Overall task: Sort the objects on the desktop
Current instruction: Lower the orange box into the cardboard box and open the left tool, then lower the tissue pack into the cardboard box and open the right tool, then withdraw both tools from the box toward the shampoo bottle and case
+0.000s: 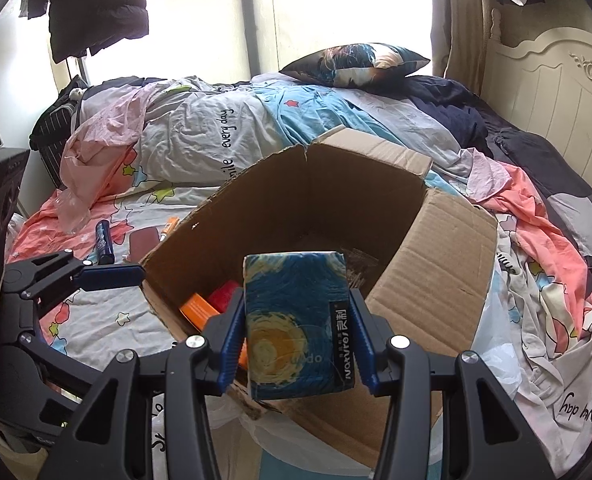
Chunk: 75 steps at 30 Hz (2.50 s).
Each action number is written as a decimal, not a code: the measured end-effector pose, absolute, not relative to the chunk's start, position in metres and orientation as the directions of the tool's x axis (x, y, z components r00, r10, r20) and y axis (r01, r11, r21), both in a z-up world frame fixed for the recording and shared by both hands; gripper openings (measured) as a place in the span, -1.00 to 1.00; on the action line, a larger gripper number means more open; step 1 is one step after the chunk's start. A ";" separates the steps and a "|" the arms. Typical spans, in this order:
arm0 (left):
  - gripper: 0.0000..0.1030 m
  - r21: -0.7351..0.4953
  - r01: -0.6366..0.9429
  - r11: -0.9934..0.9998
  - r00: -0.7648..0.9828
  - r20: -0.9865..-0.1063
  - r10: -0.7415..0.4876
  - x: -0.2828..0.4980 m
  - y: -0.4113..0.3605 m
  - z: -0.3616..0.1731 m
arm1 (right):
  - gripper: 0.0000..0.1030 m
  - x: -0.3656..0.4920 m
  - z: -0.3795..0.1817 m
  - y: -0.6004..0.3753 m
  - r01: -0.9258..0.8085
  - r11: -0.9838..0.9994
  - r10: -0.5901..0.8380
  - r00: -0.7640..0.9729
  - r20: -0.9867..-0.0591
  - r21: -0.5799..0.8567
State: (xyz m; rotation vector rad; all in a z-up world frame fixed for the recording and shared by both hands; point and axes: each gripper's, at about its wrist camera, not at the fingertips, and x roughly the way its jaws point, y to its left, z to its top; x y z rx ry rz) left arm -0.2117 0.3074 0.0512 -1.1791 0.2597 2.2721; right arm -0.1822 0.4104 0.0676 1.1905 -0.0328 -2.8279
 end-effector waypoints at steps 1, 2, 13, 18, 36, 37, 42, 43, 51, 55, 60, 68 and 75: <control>0.88 -0.071 -0.560 -0.826 -0.462 -0.801 0.382 -0.211 0.308 0.050 | -0.13 -0.182 0.067 0.410 0.059 -0.997 -0.075 -0.696 -0.714 0.047; 0.89 -0.062 -0.558 -0.827 -0.464 -0.803 0.373 -0.211 0.308 0.049 | -0.13 -0.182 0.067 0.409 0.060 -0.997 -0.075 -0.696 -0.714 0.047; 0.91 0.054 -0.553 -0.831 -0.522 -0.800 0.295 -0.200 0.305 0.045 | -0.13 -0.189 0.068 0.401 0.051 -0.998 -0.066 -0.703 -0.708 0.043; 0.91 0.036 -0.535 -0.844 -0.549 -0.774 0.316 -0.204 0.298 0.053 | -0.13 -0.193 0.070 0.398 0.054 -0.997 -0.072 -0.707 -0.704 0.049; 0.94 -0.047 -0.483 -0.875 -0.496 -0.808 0.317 -0.247 0.312 0.023 | -0.13 -0.216 0.054 0.407 0.039 -0.998 -0.060 -0.673 -0.737 0.045; 0.95 -0.050 -0.484 -0.873 -0.494 -0.808 0.320 -0.247 0.311 0.022 | -0.13 -0.218 0.053 0.408 0.036 -0.998 -0.060 -0.674 -0.737 0.048; 1.00 -0.048 -0.484 -0.874 -0.495 -0.808 0.319 -0.248 0.310 0.022 | -0.07 -0.221 0.053 0.411 0.026 -0.997 -0.066 -0.683 -0.727 0.066; 1.00 -0.045 -0.485 -0.873 -0.498 -0.807 0.318 -0.247 0.310 0.022 | -0.05 -0.221 0.053 0.411 0.024 -0.998 -0.064 -0.683 -0.728 0.065; 1.00 -0.024 -0.487 -0.873 -0.508 -0.806 0.305 -0.243 0.310 0.024 | 0.20 -0.216 0.053 0.405 0.028 -0.999 -0.044 -0.682 -0.730 0.034; 1.00 0.004 -0.484 -0.875 -0.521 -0.804 0.285 -0.237 0.308 0.026 | 0.21 -0.211 0.052 0.400 0.039 -0.999 -0.049 -0.680 -0.732 0.031; 1.00 0.051 -0.488 -0.871 -0.557 -0.787 0.266 -0.220 0.298 0.037 | 0.21 -0.200 0.056 0.392 0.052 -0.998 -0.058 -0.686 -0.725 0.031; 1.00 0.143 -0.493 -0.858 -0.595 -0.775 0.213 -0.186 0.275 0.049 | 0.25 -0.181 0.065 0.367 0.081 -0.997 -0.070 -0.693 -0.717 0.019; 1.00 0.136 -0.464 -0.875 -0.607 -0.769 0.202 -0.166 0.242 0.056 | 0.25 -0.161 0.071 0.337 0.112 -0.994 -0.067 -0.701 -0.710 -0.017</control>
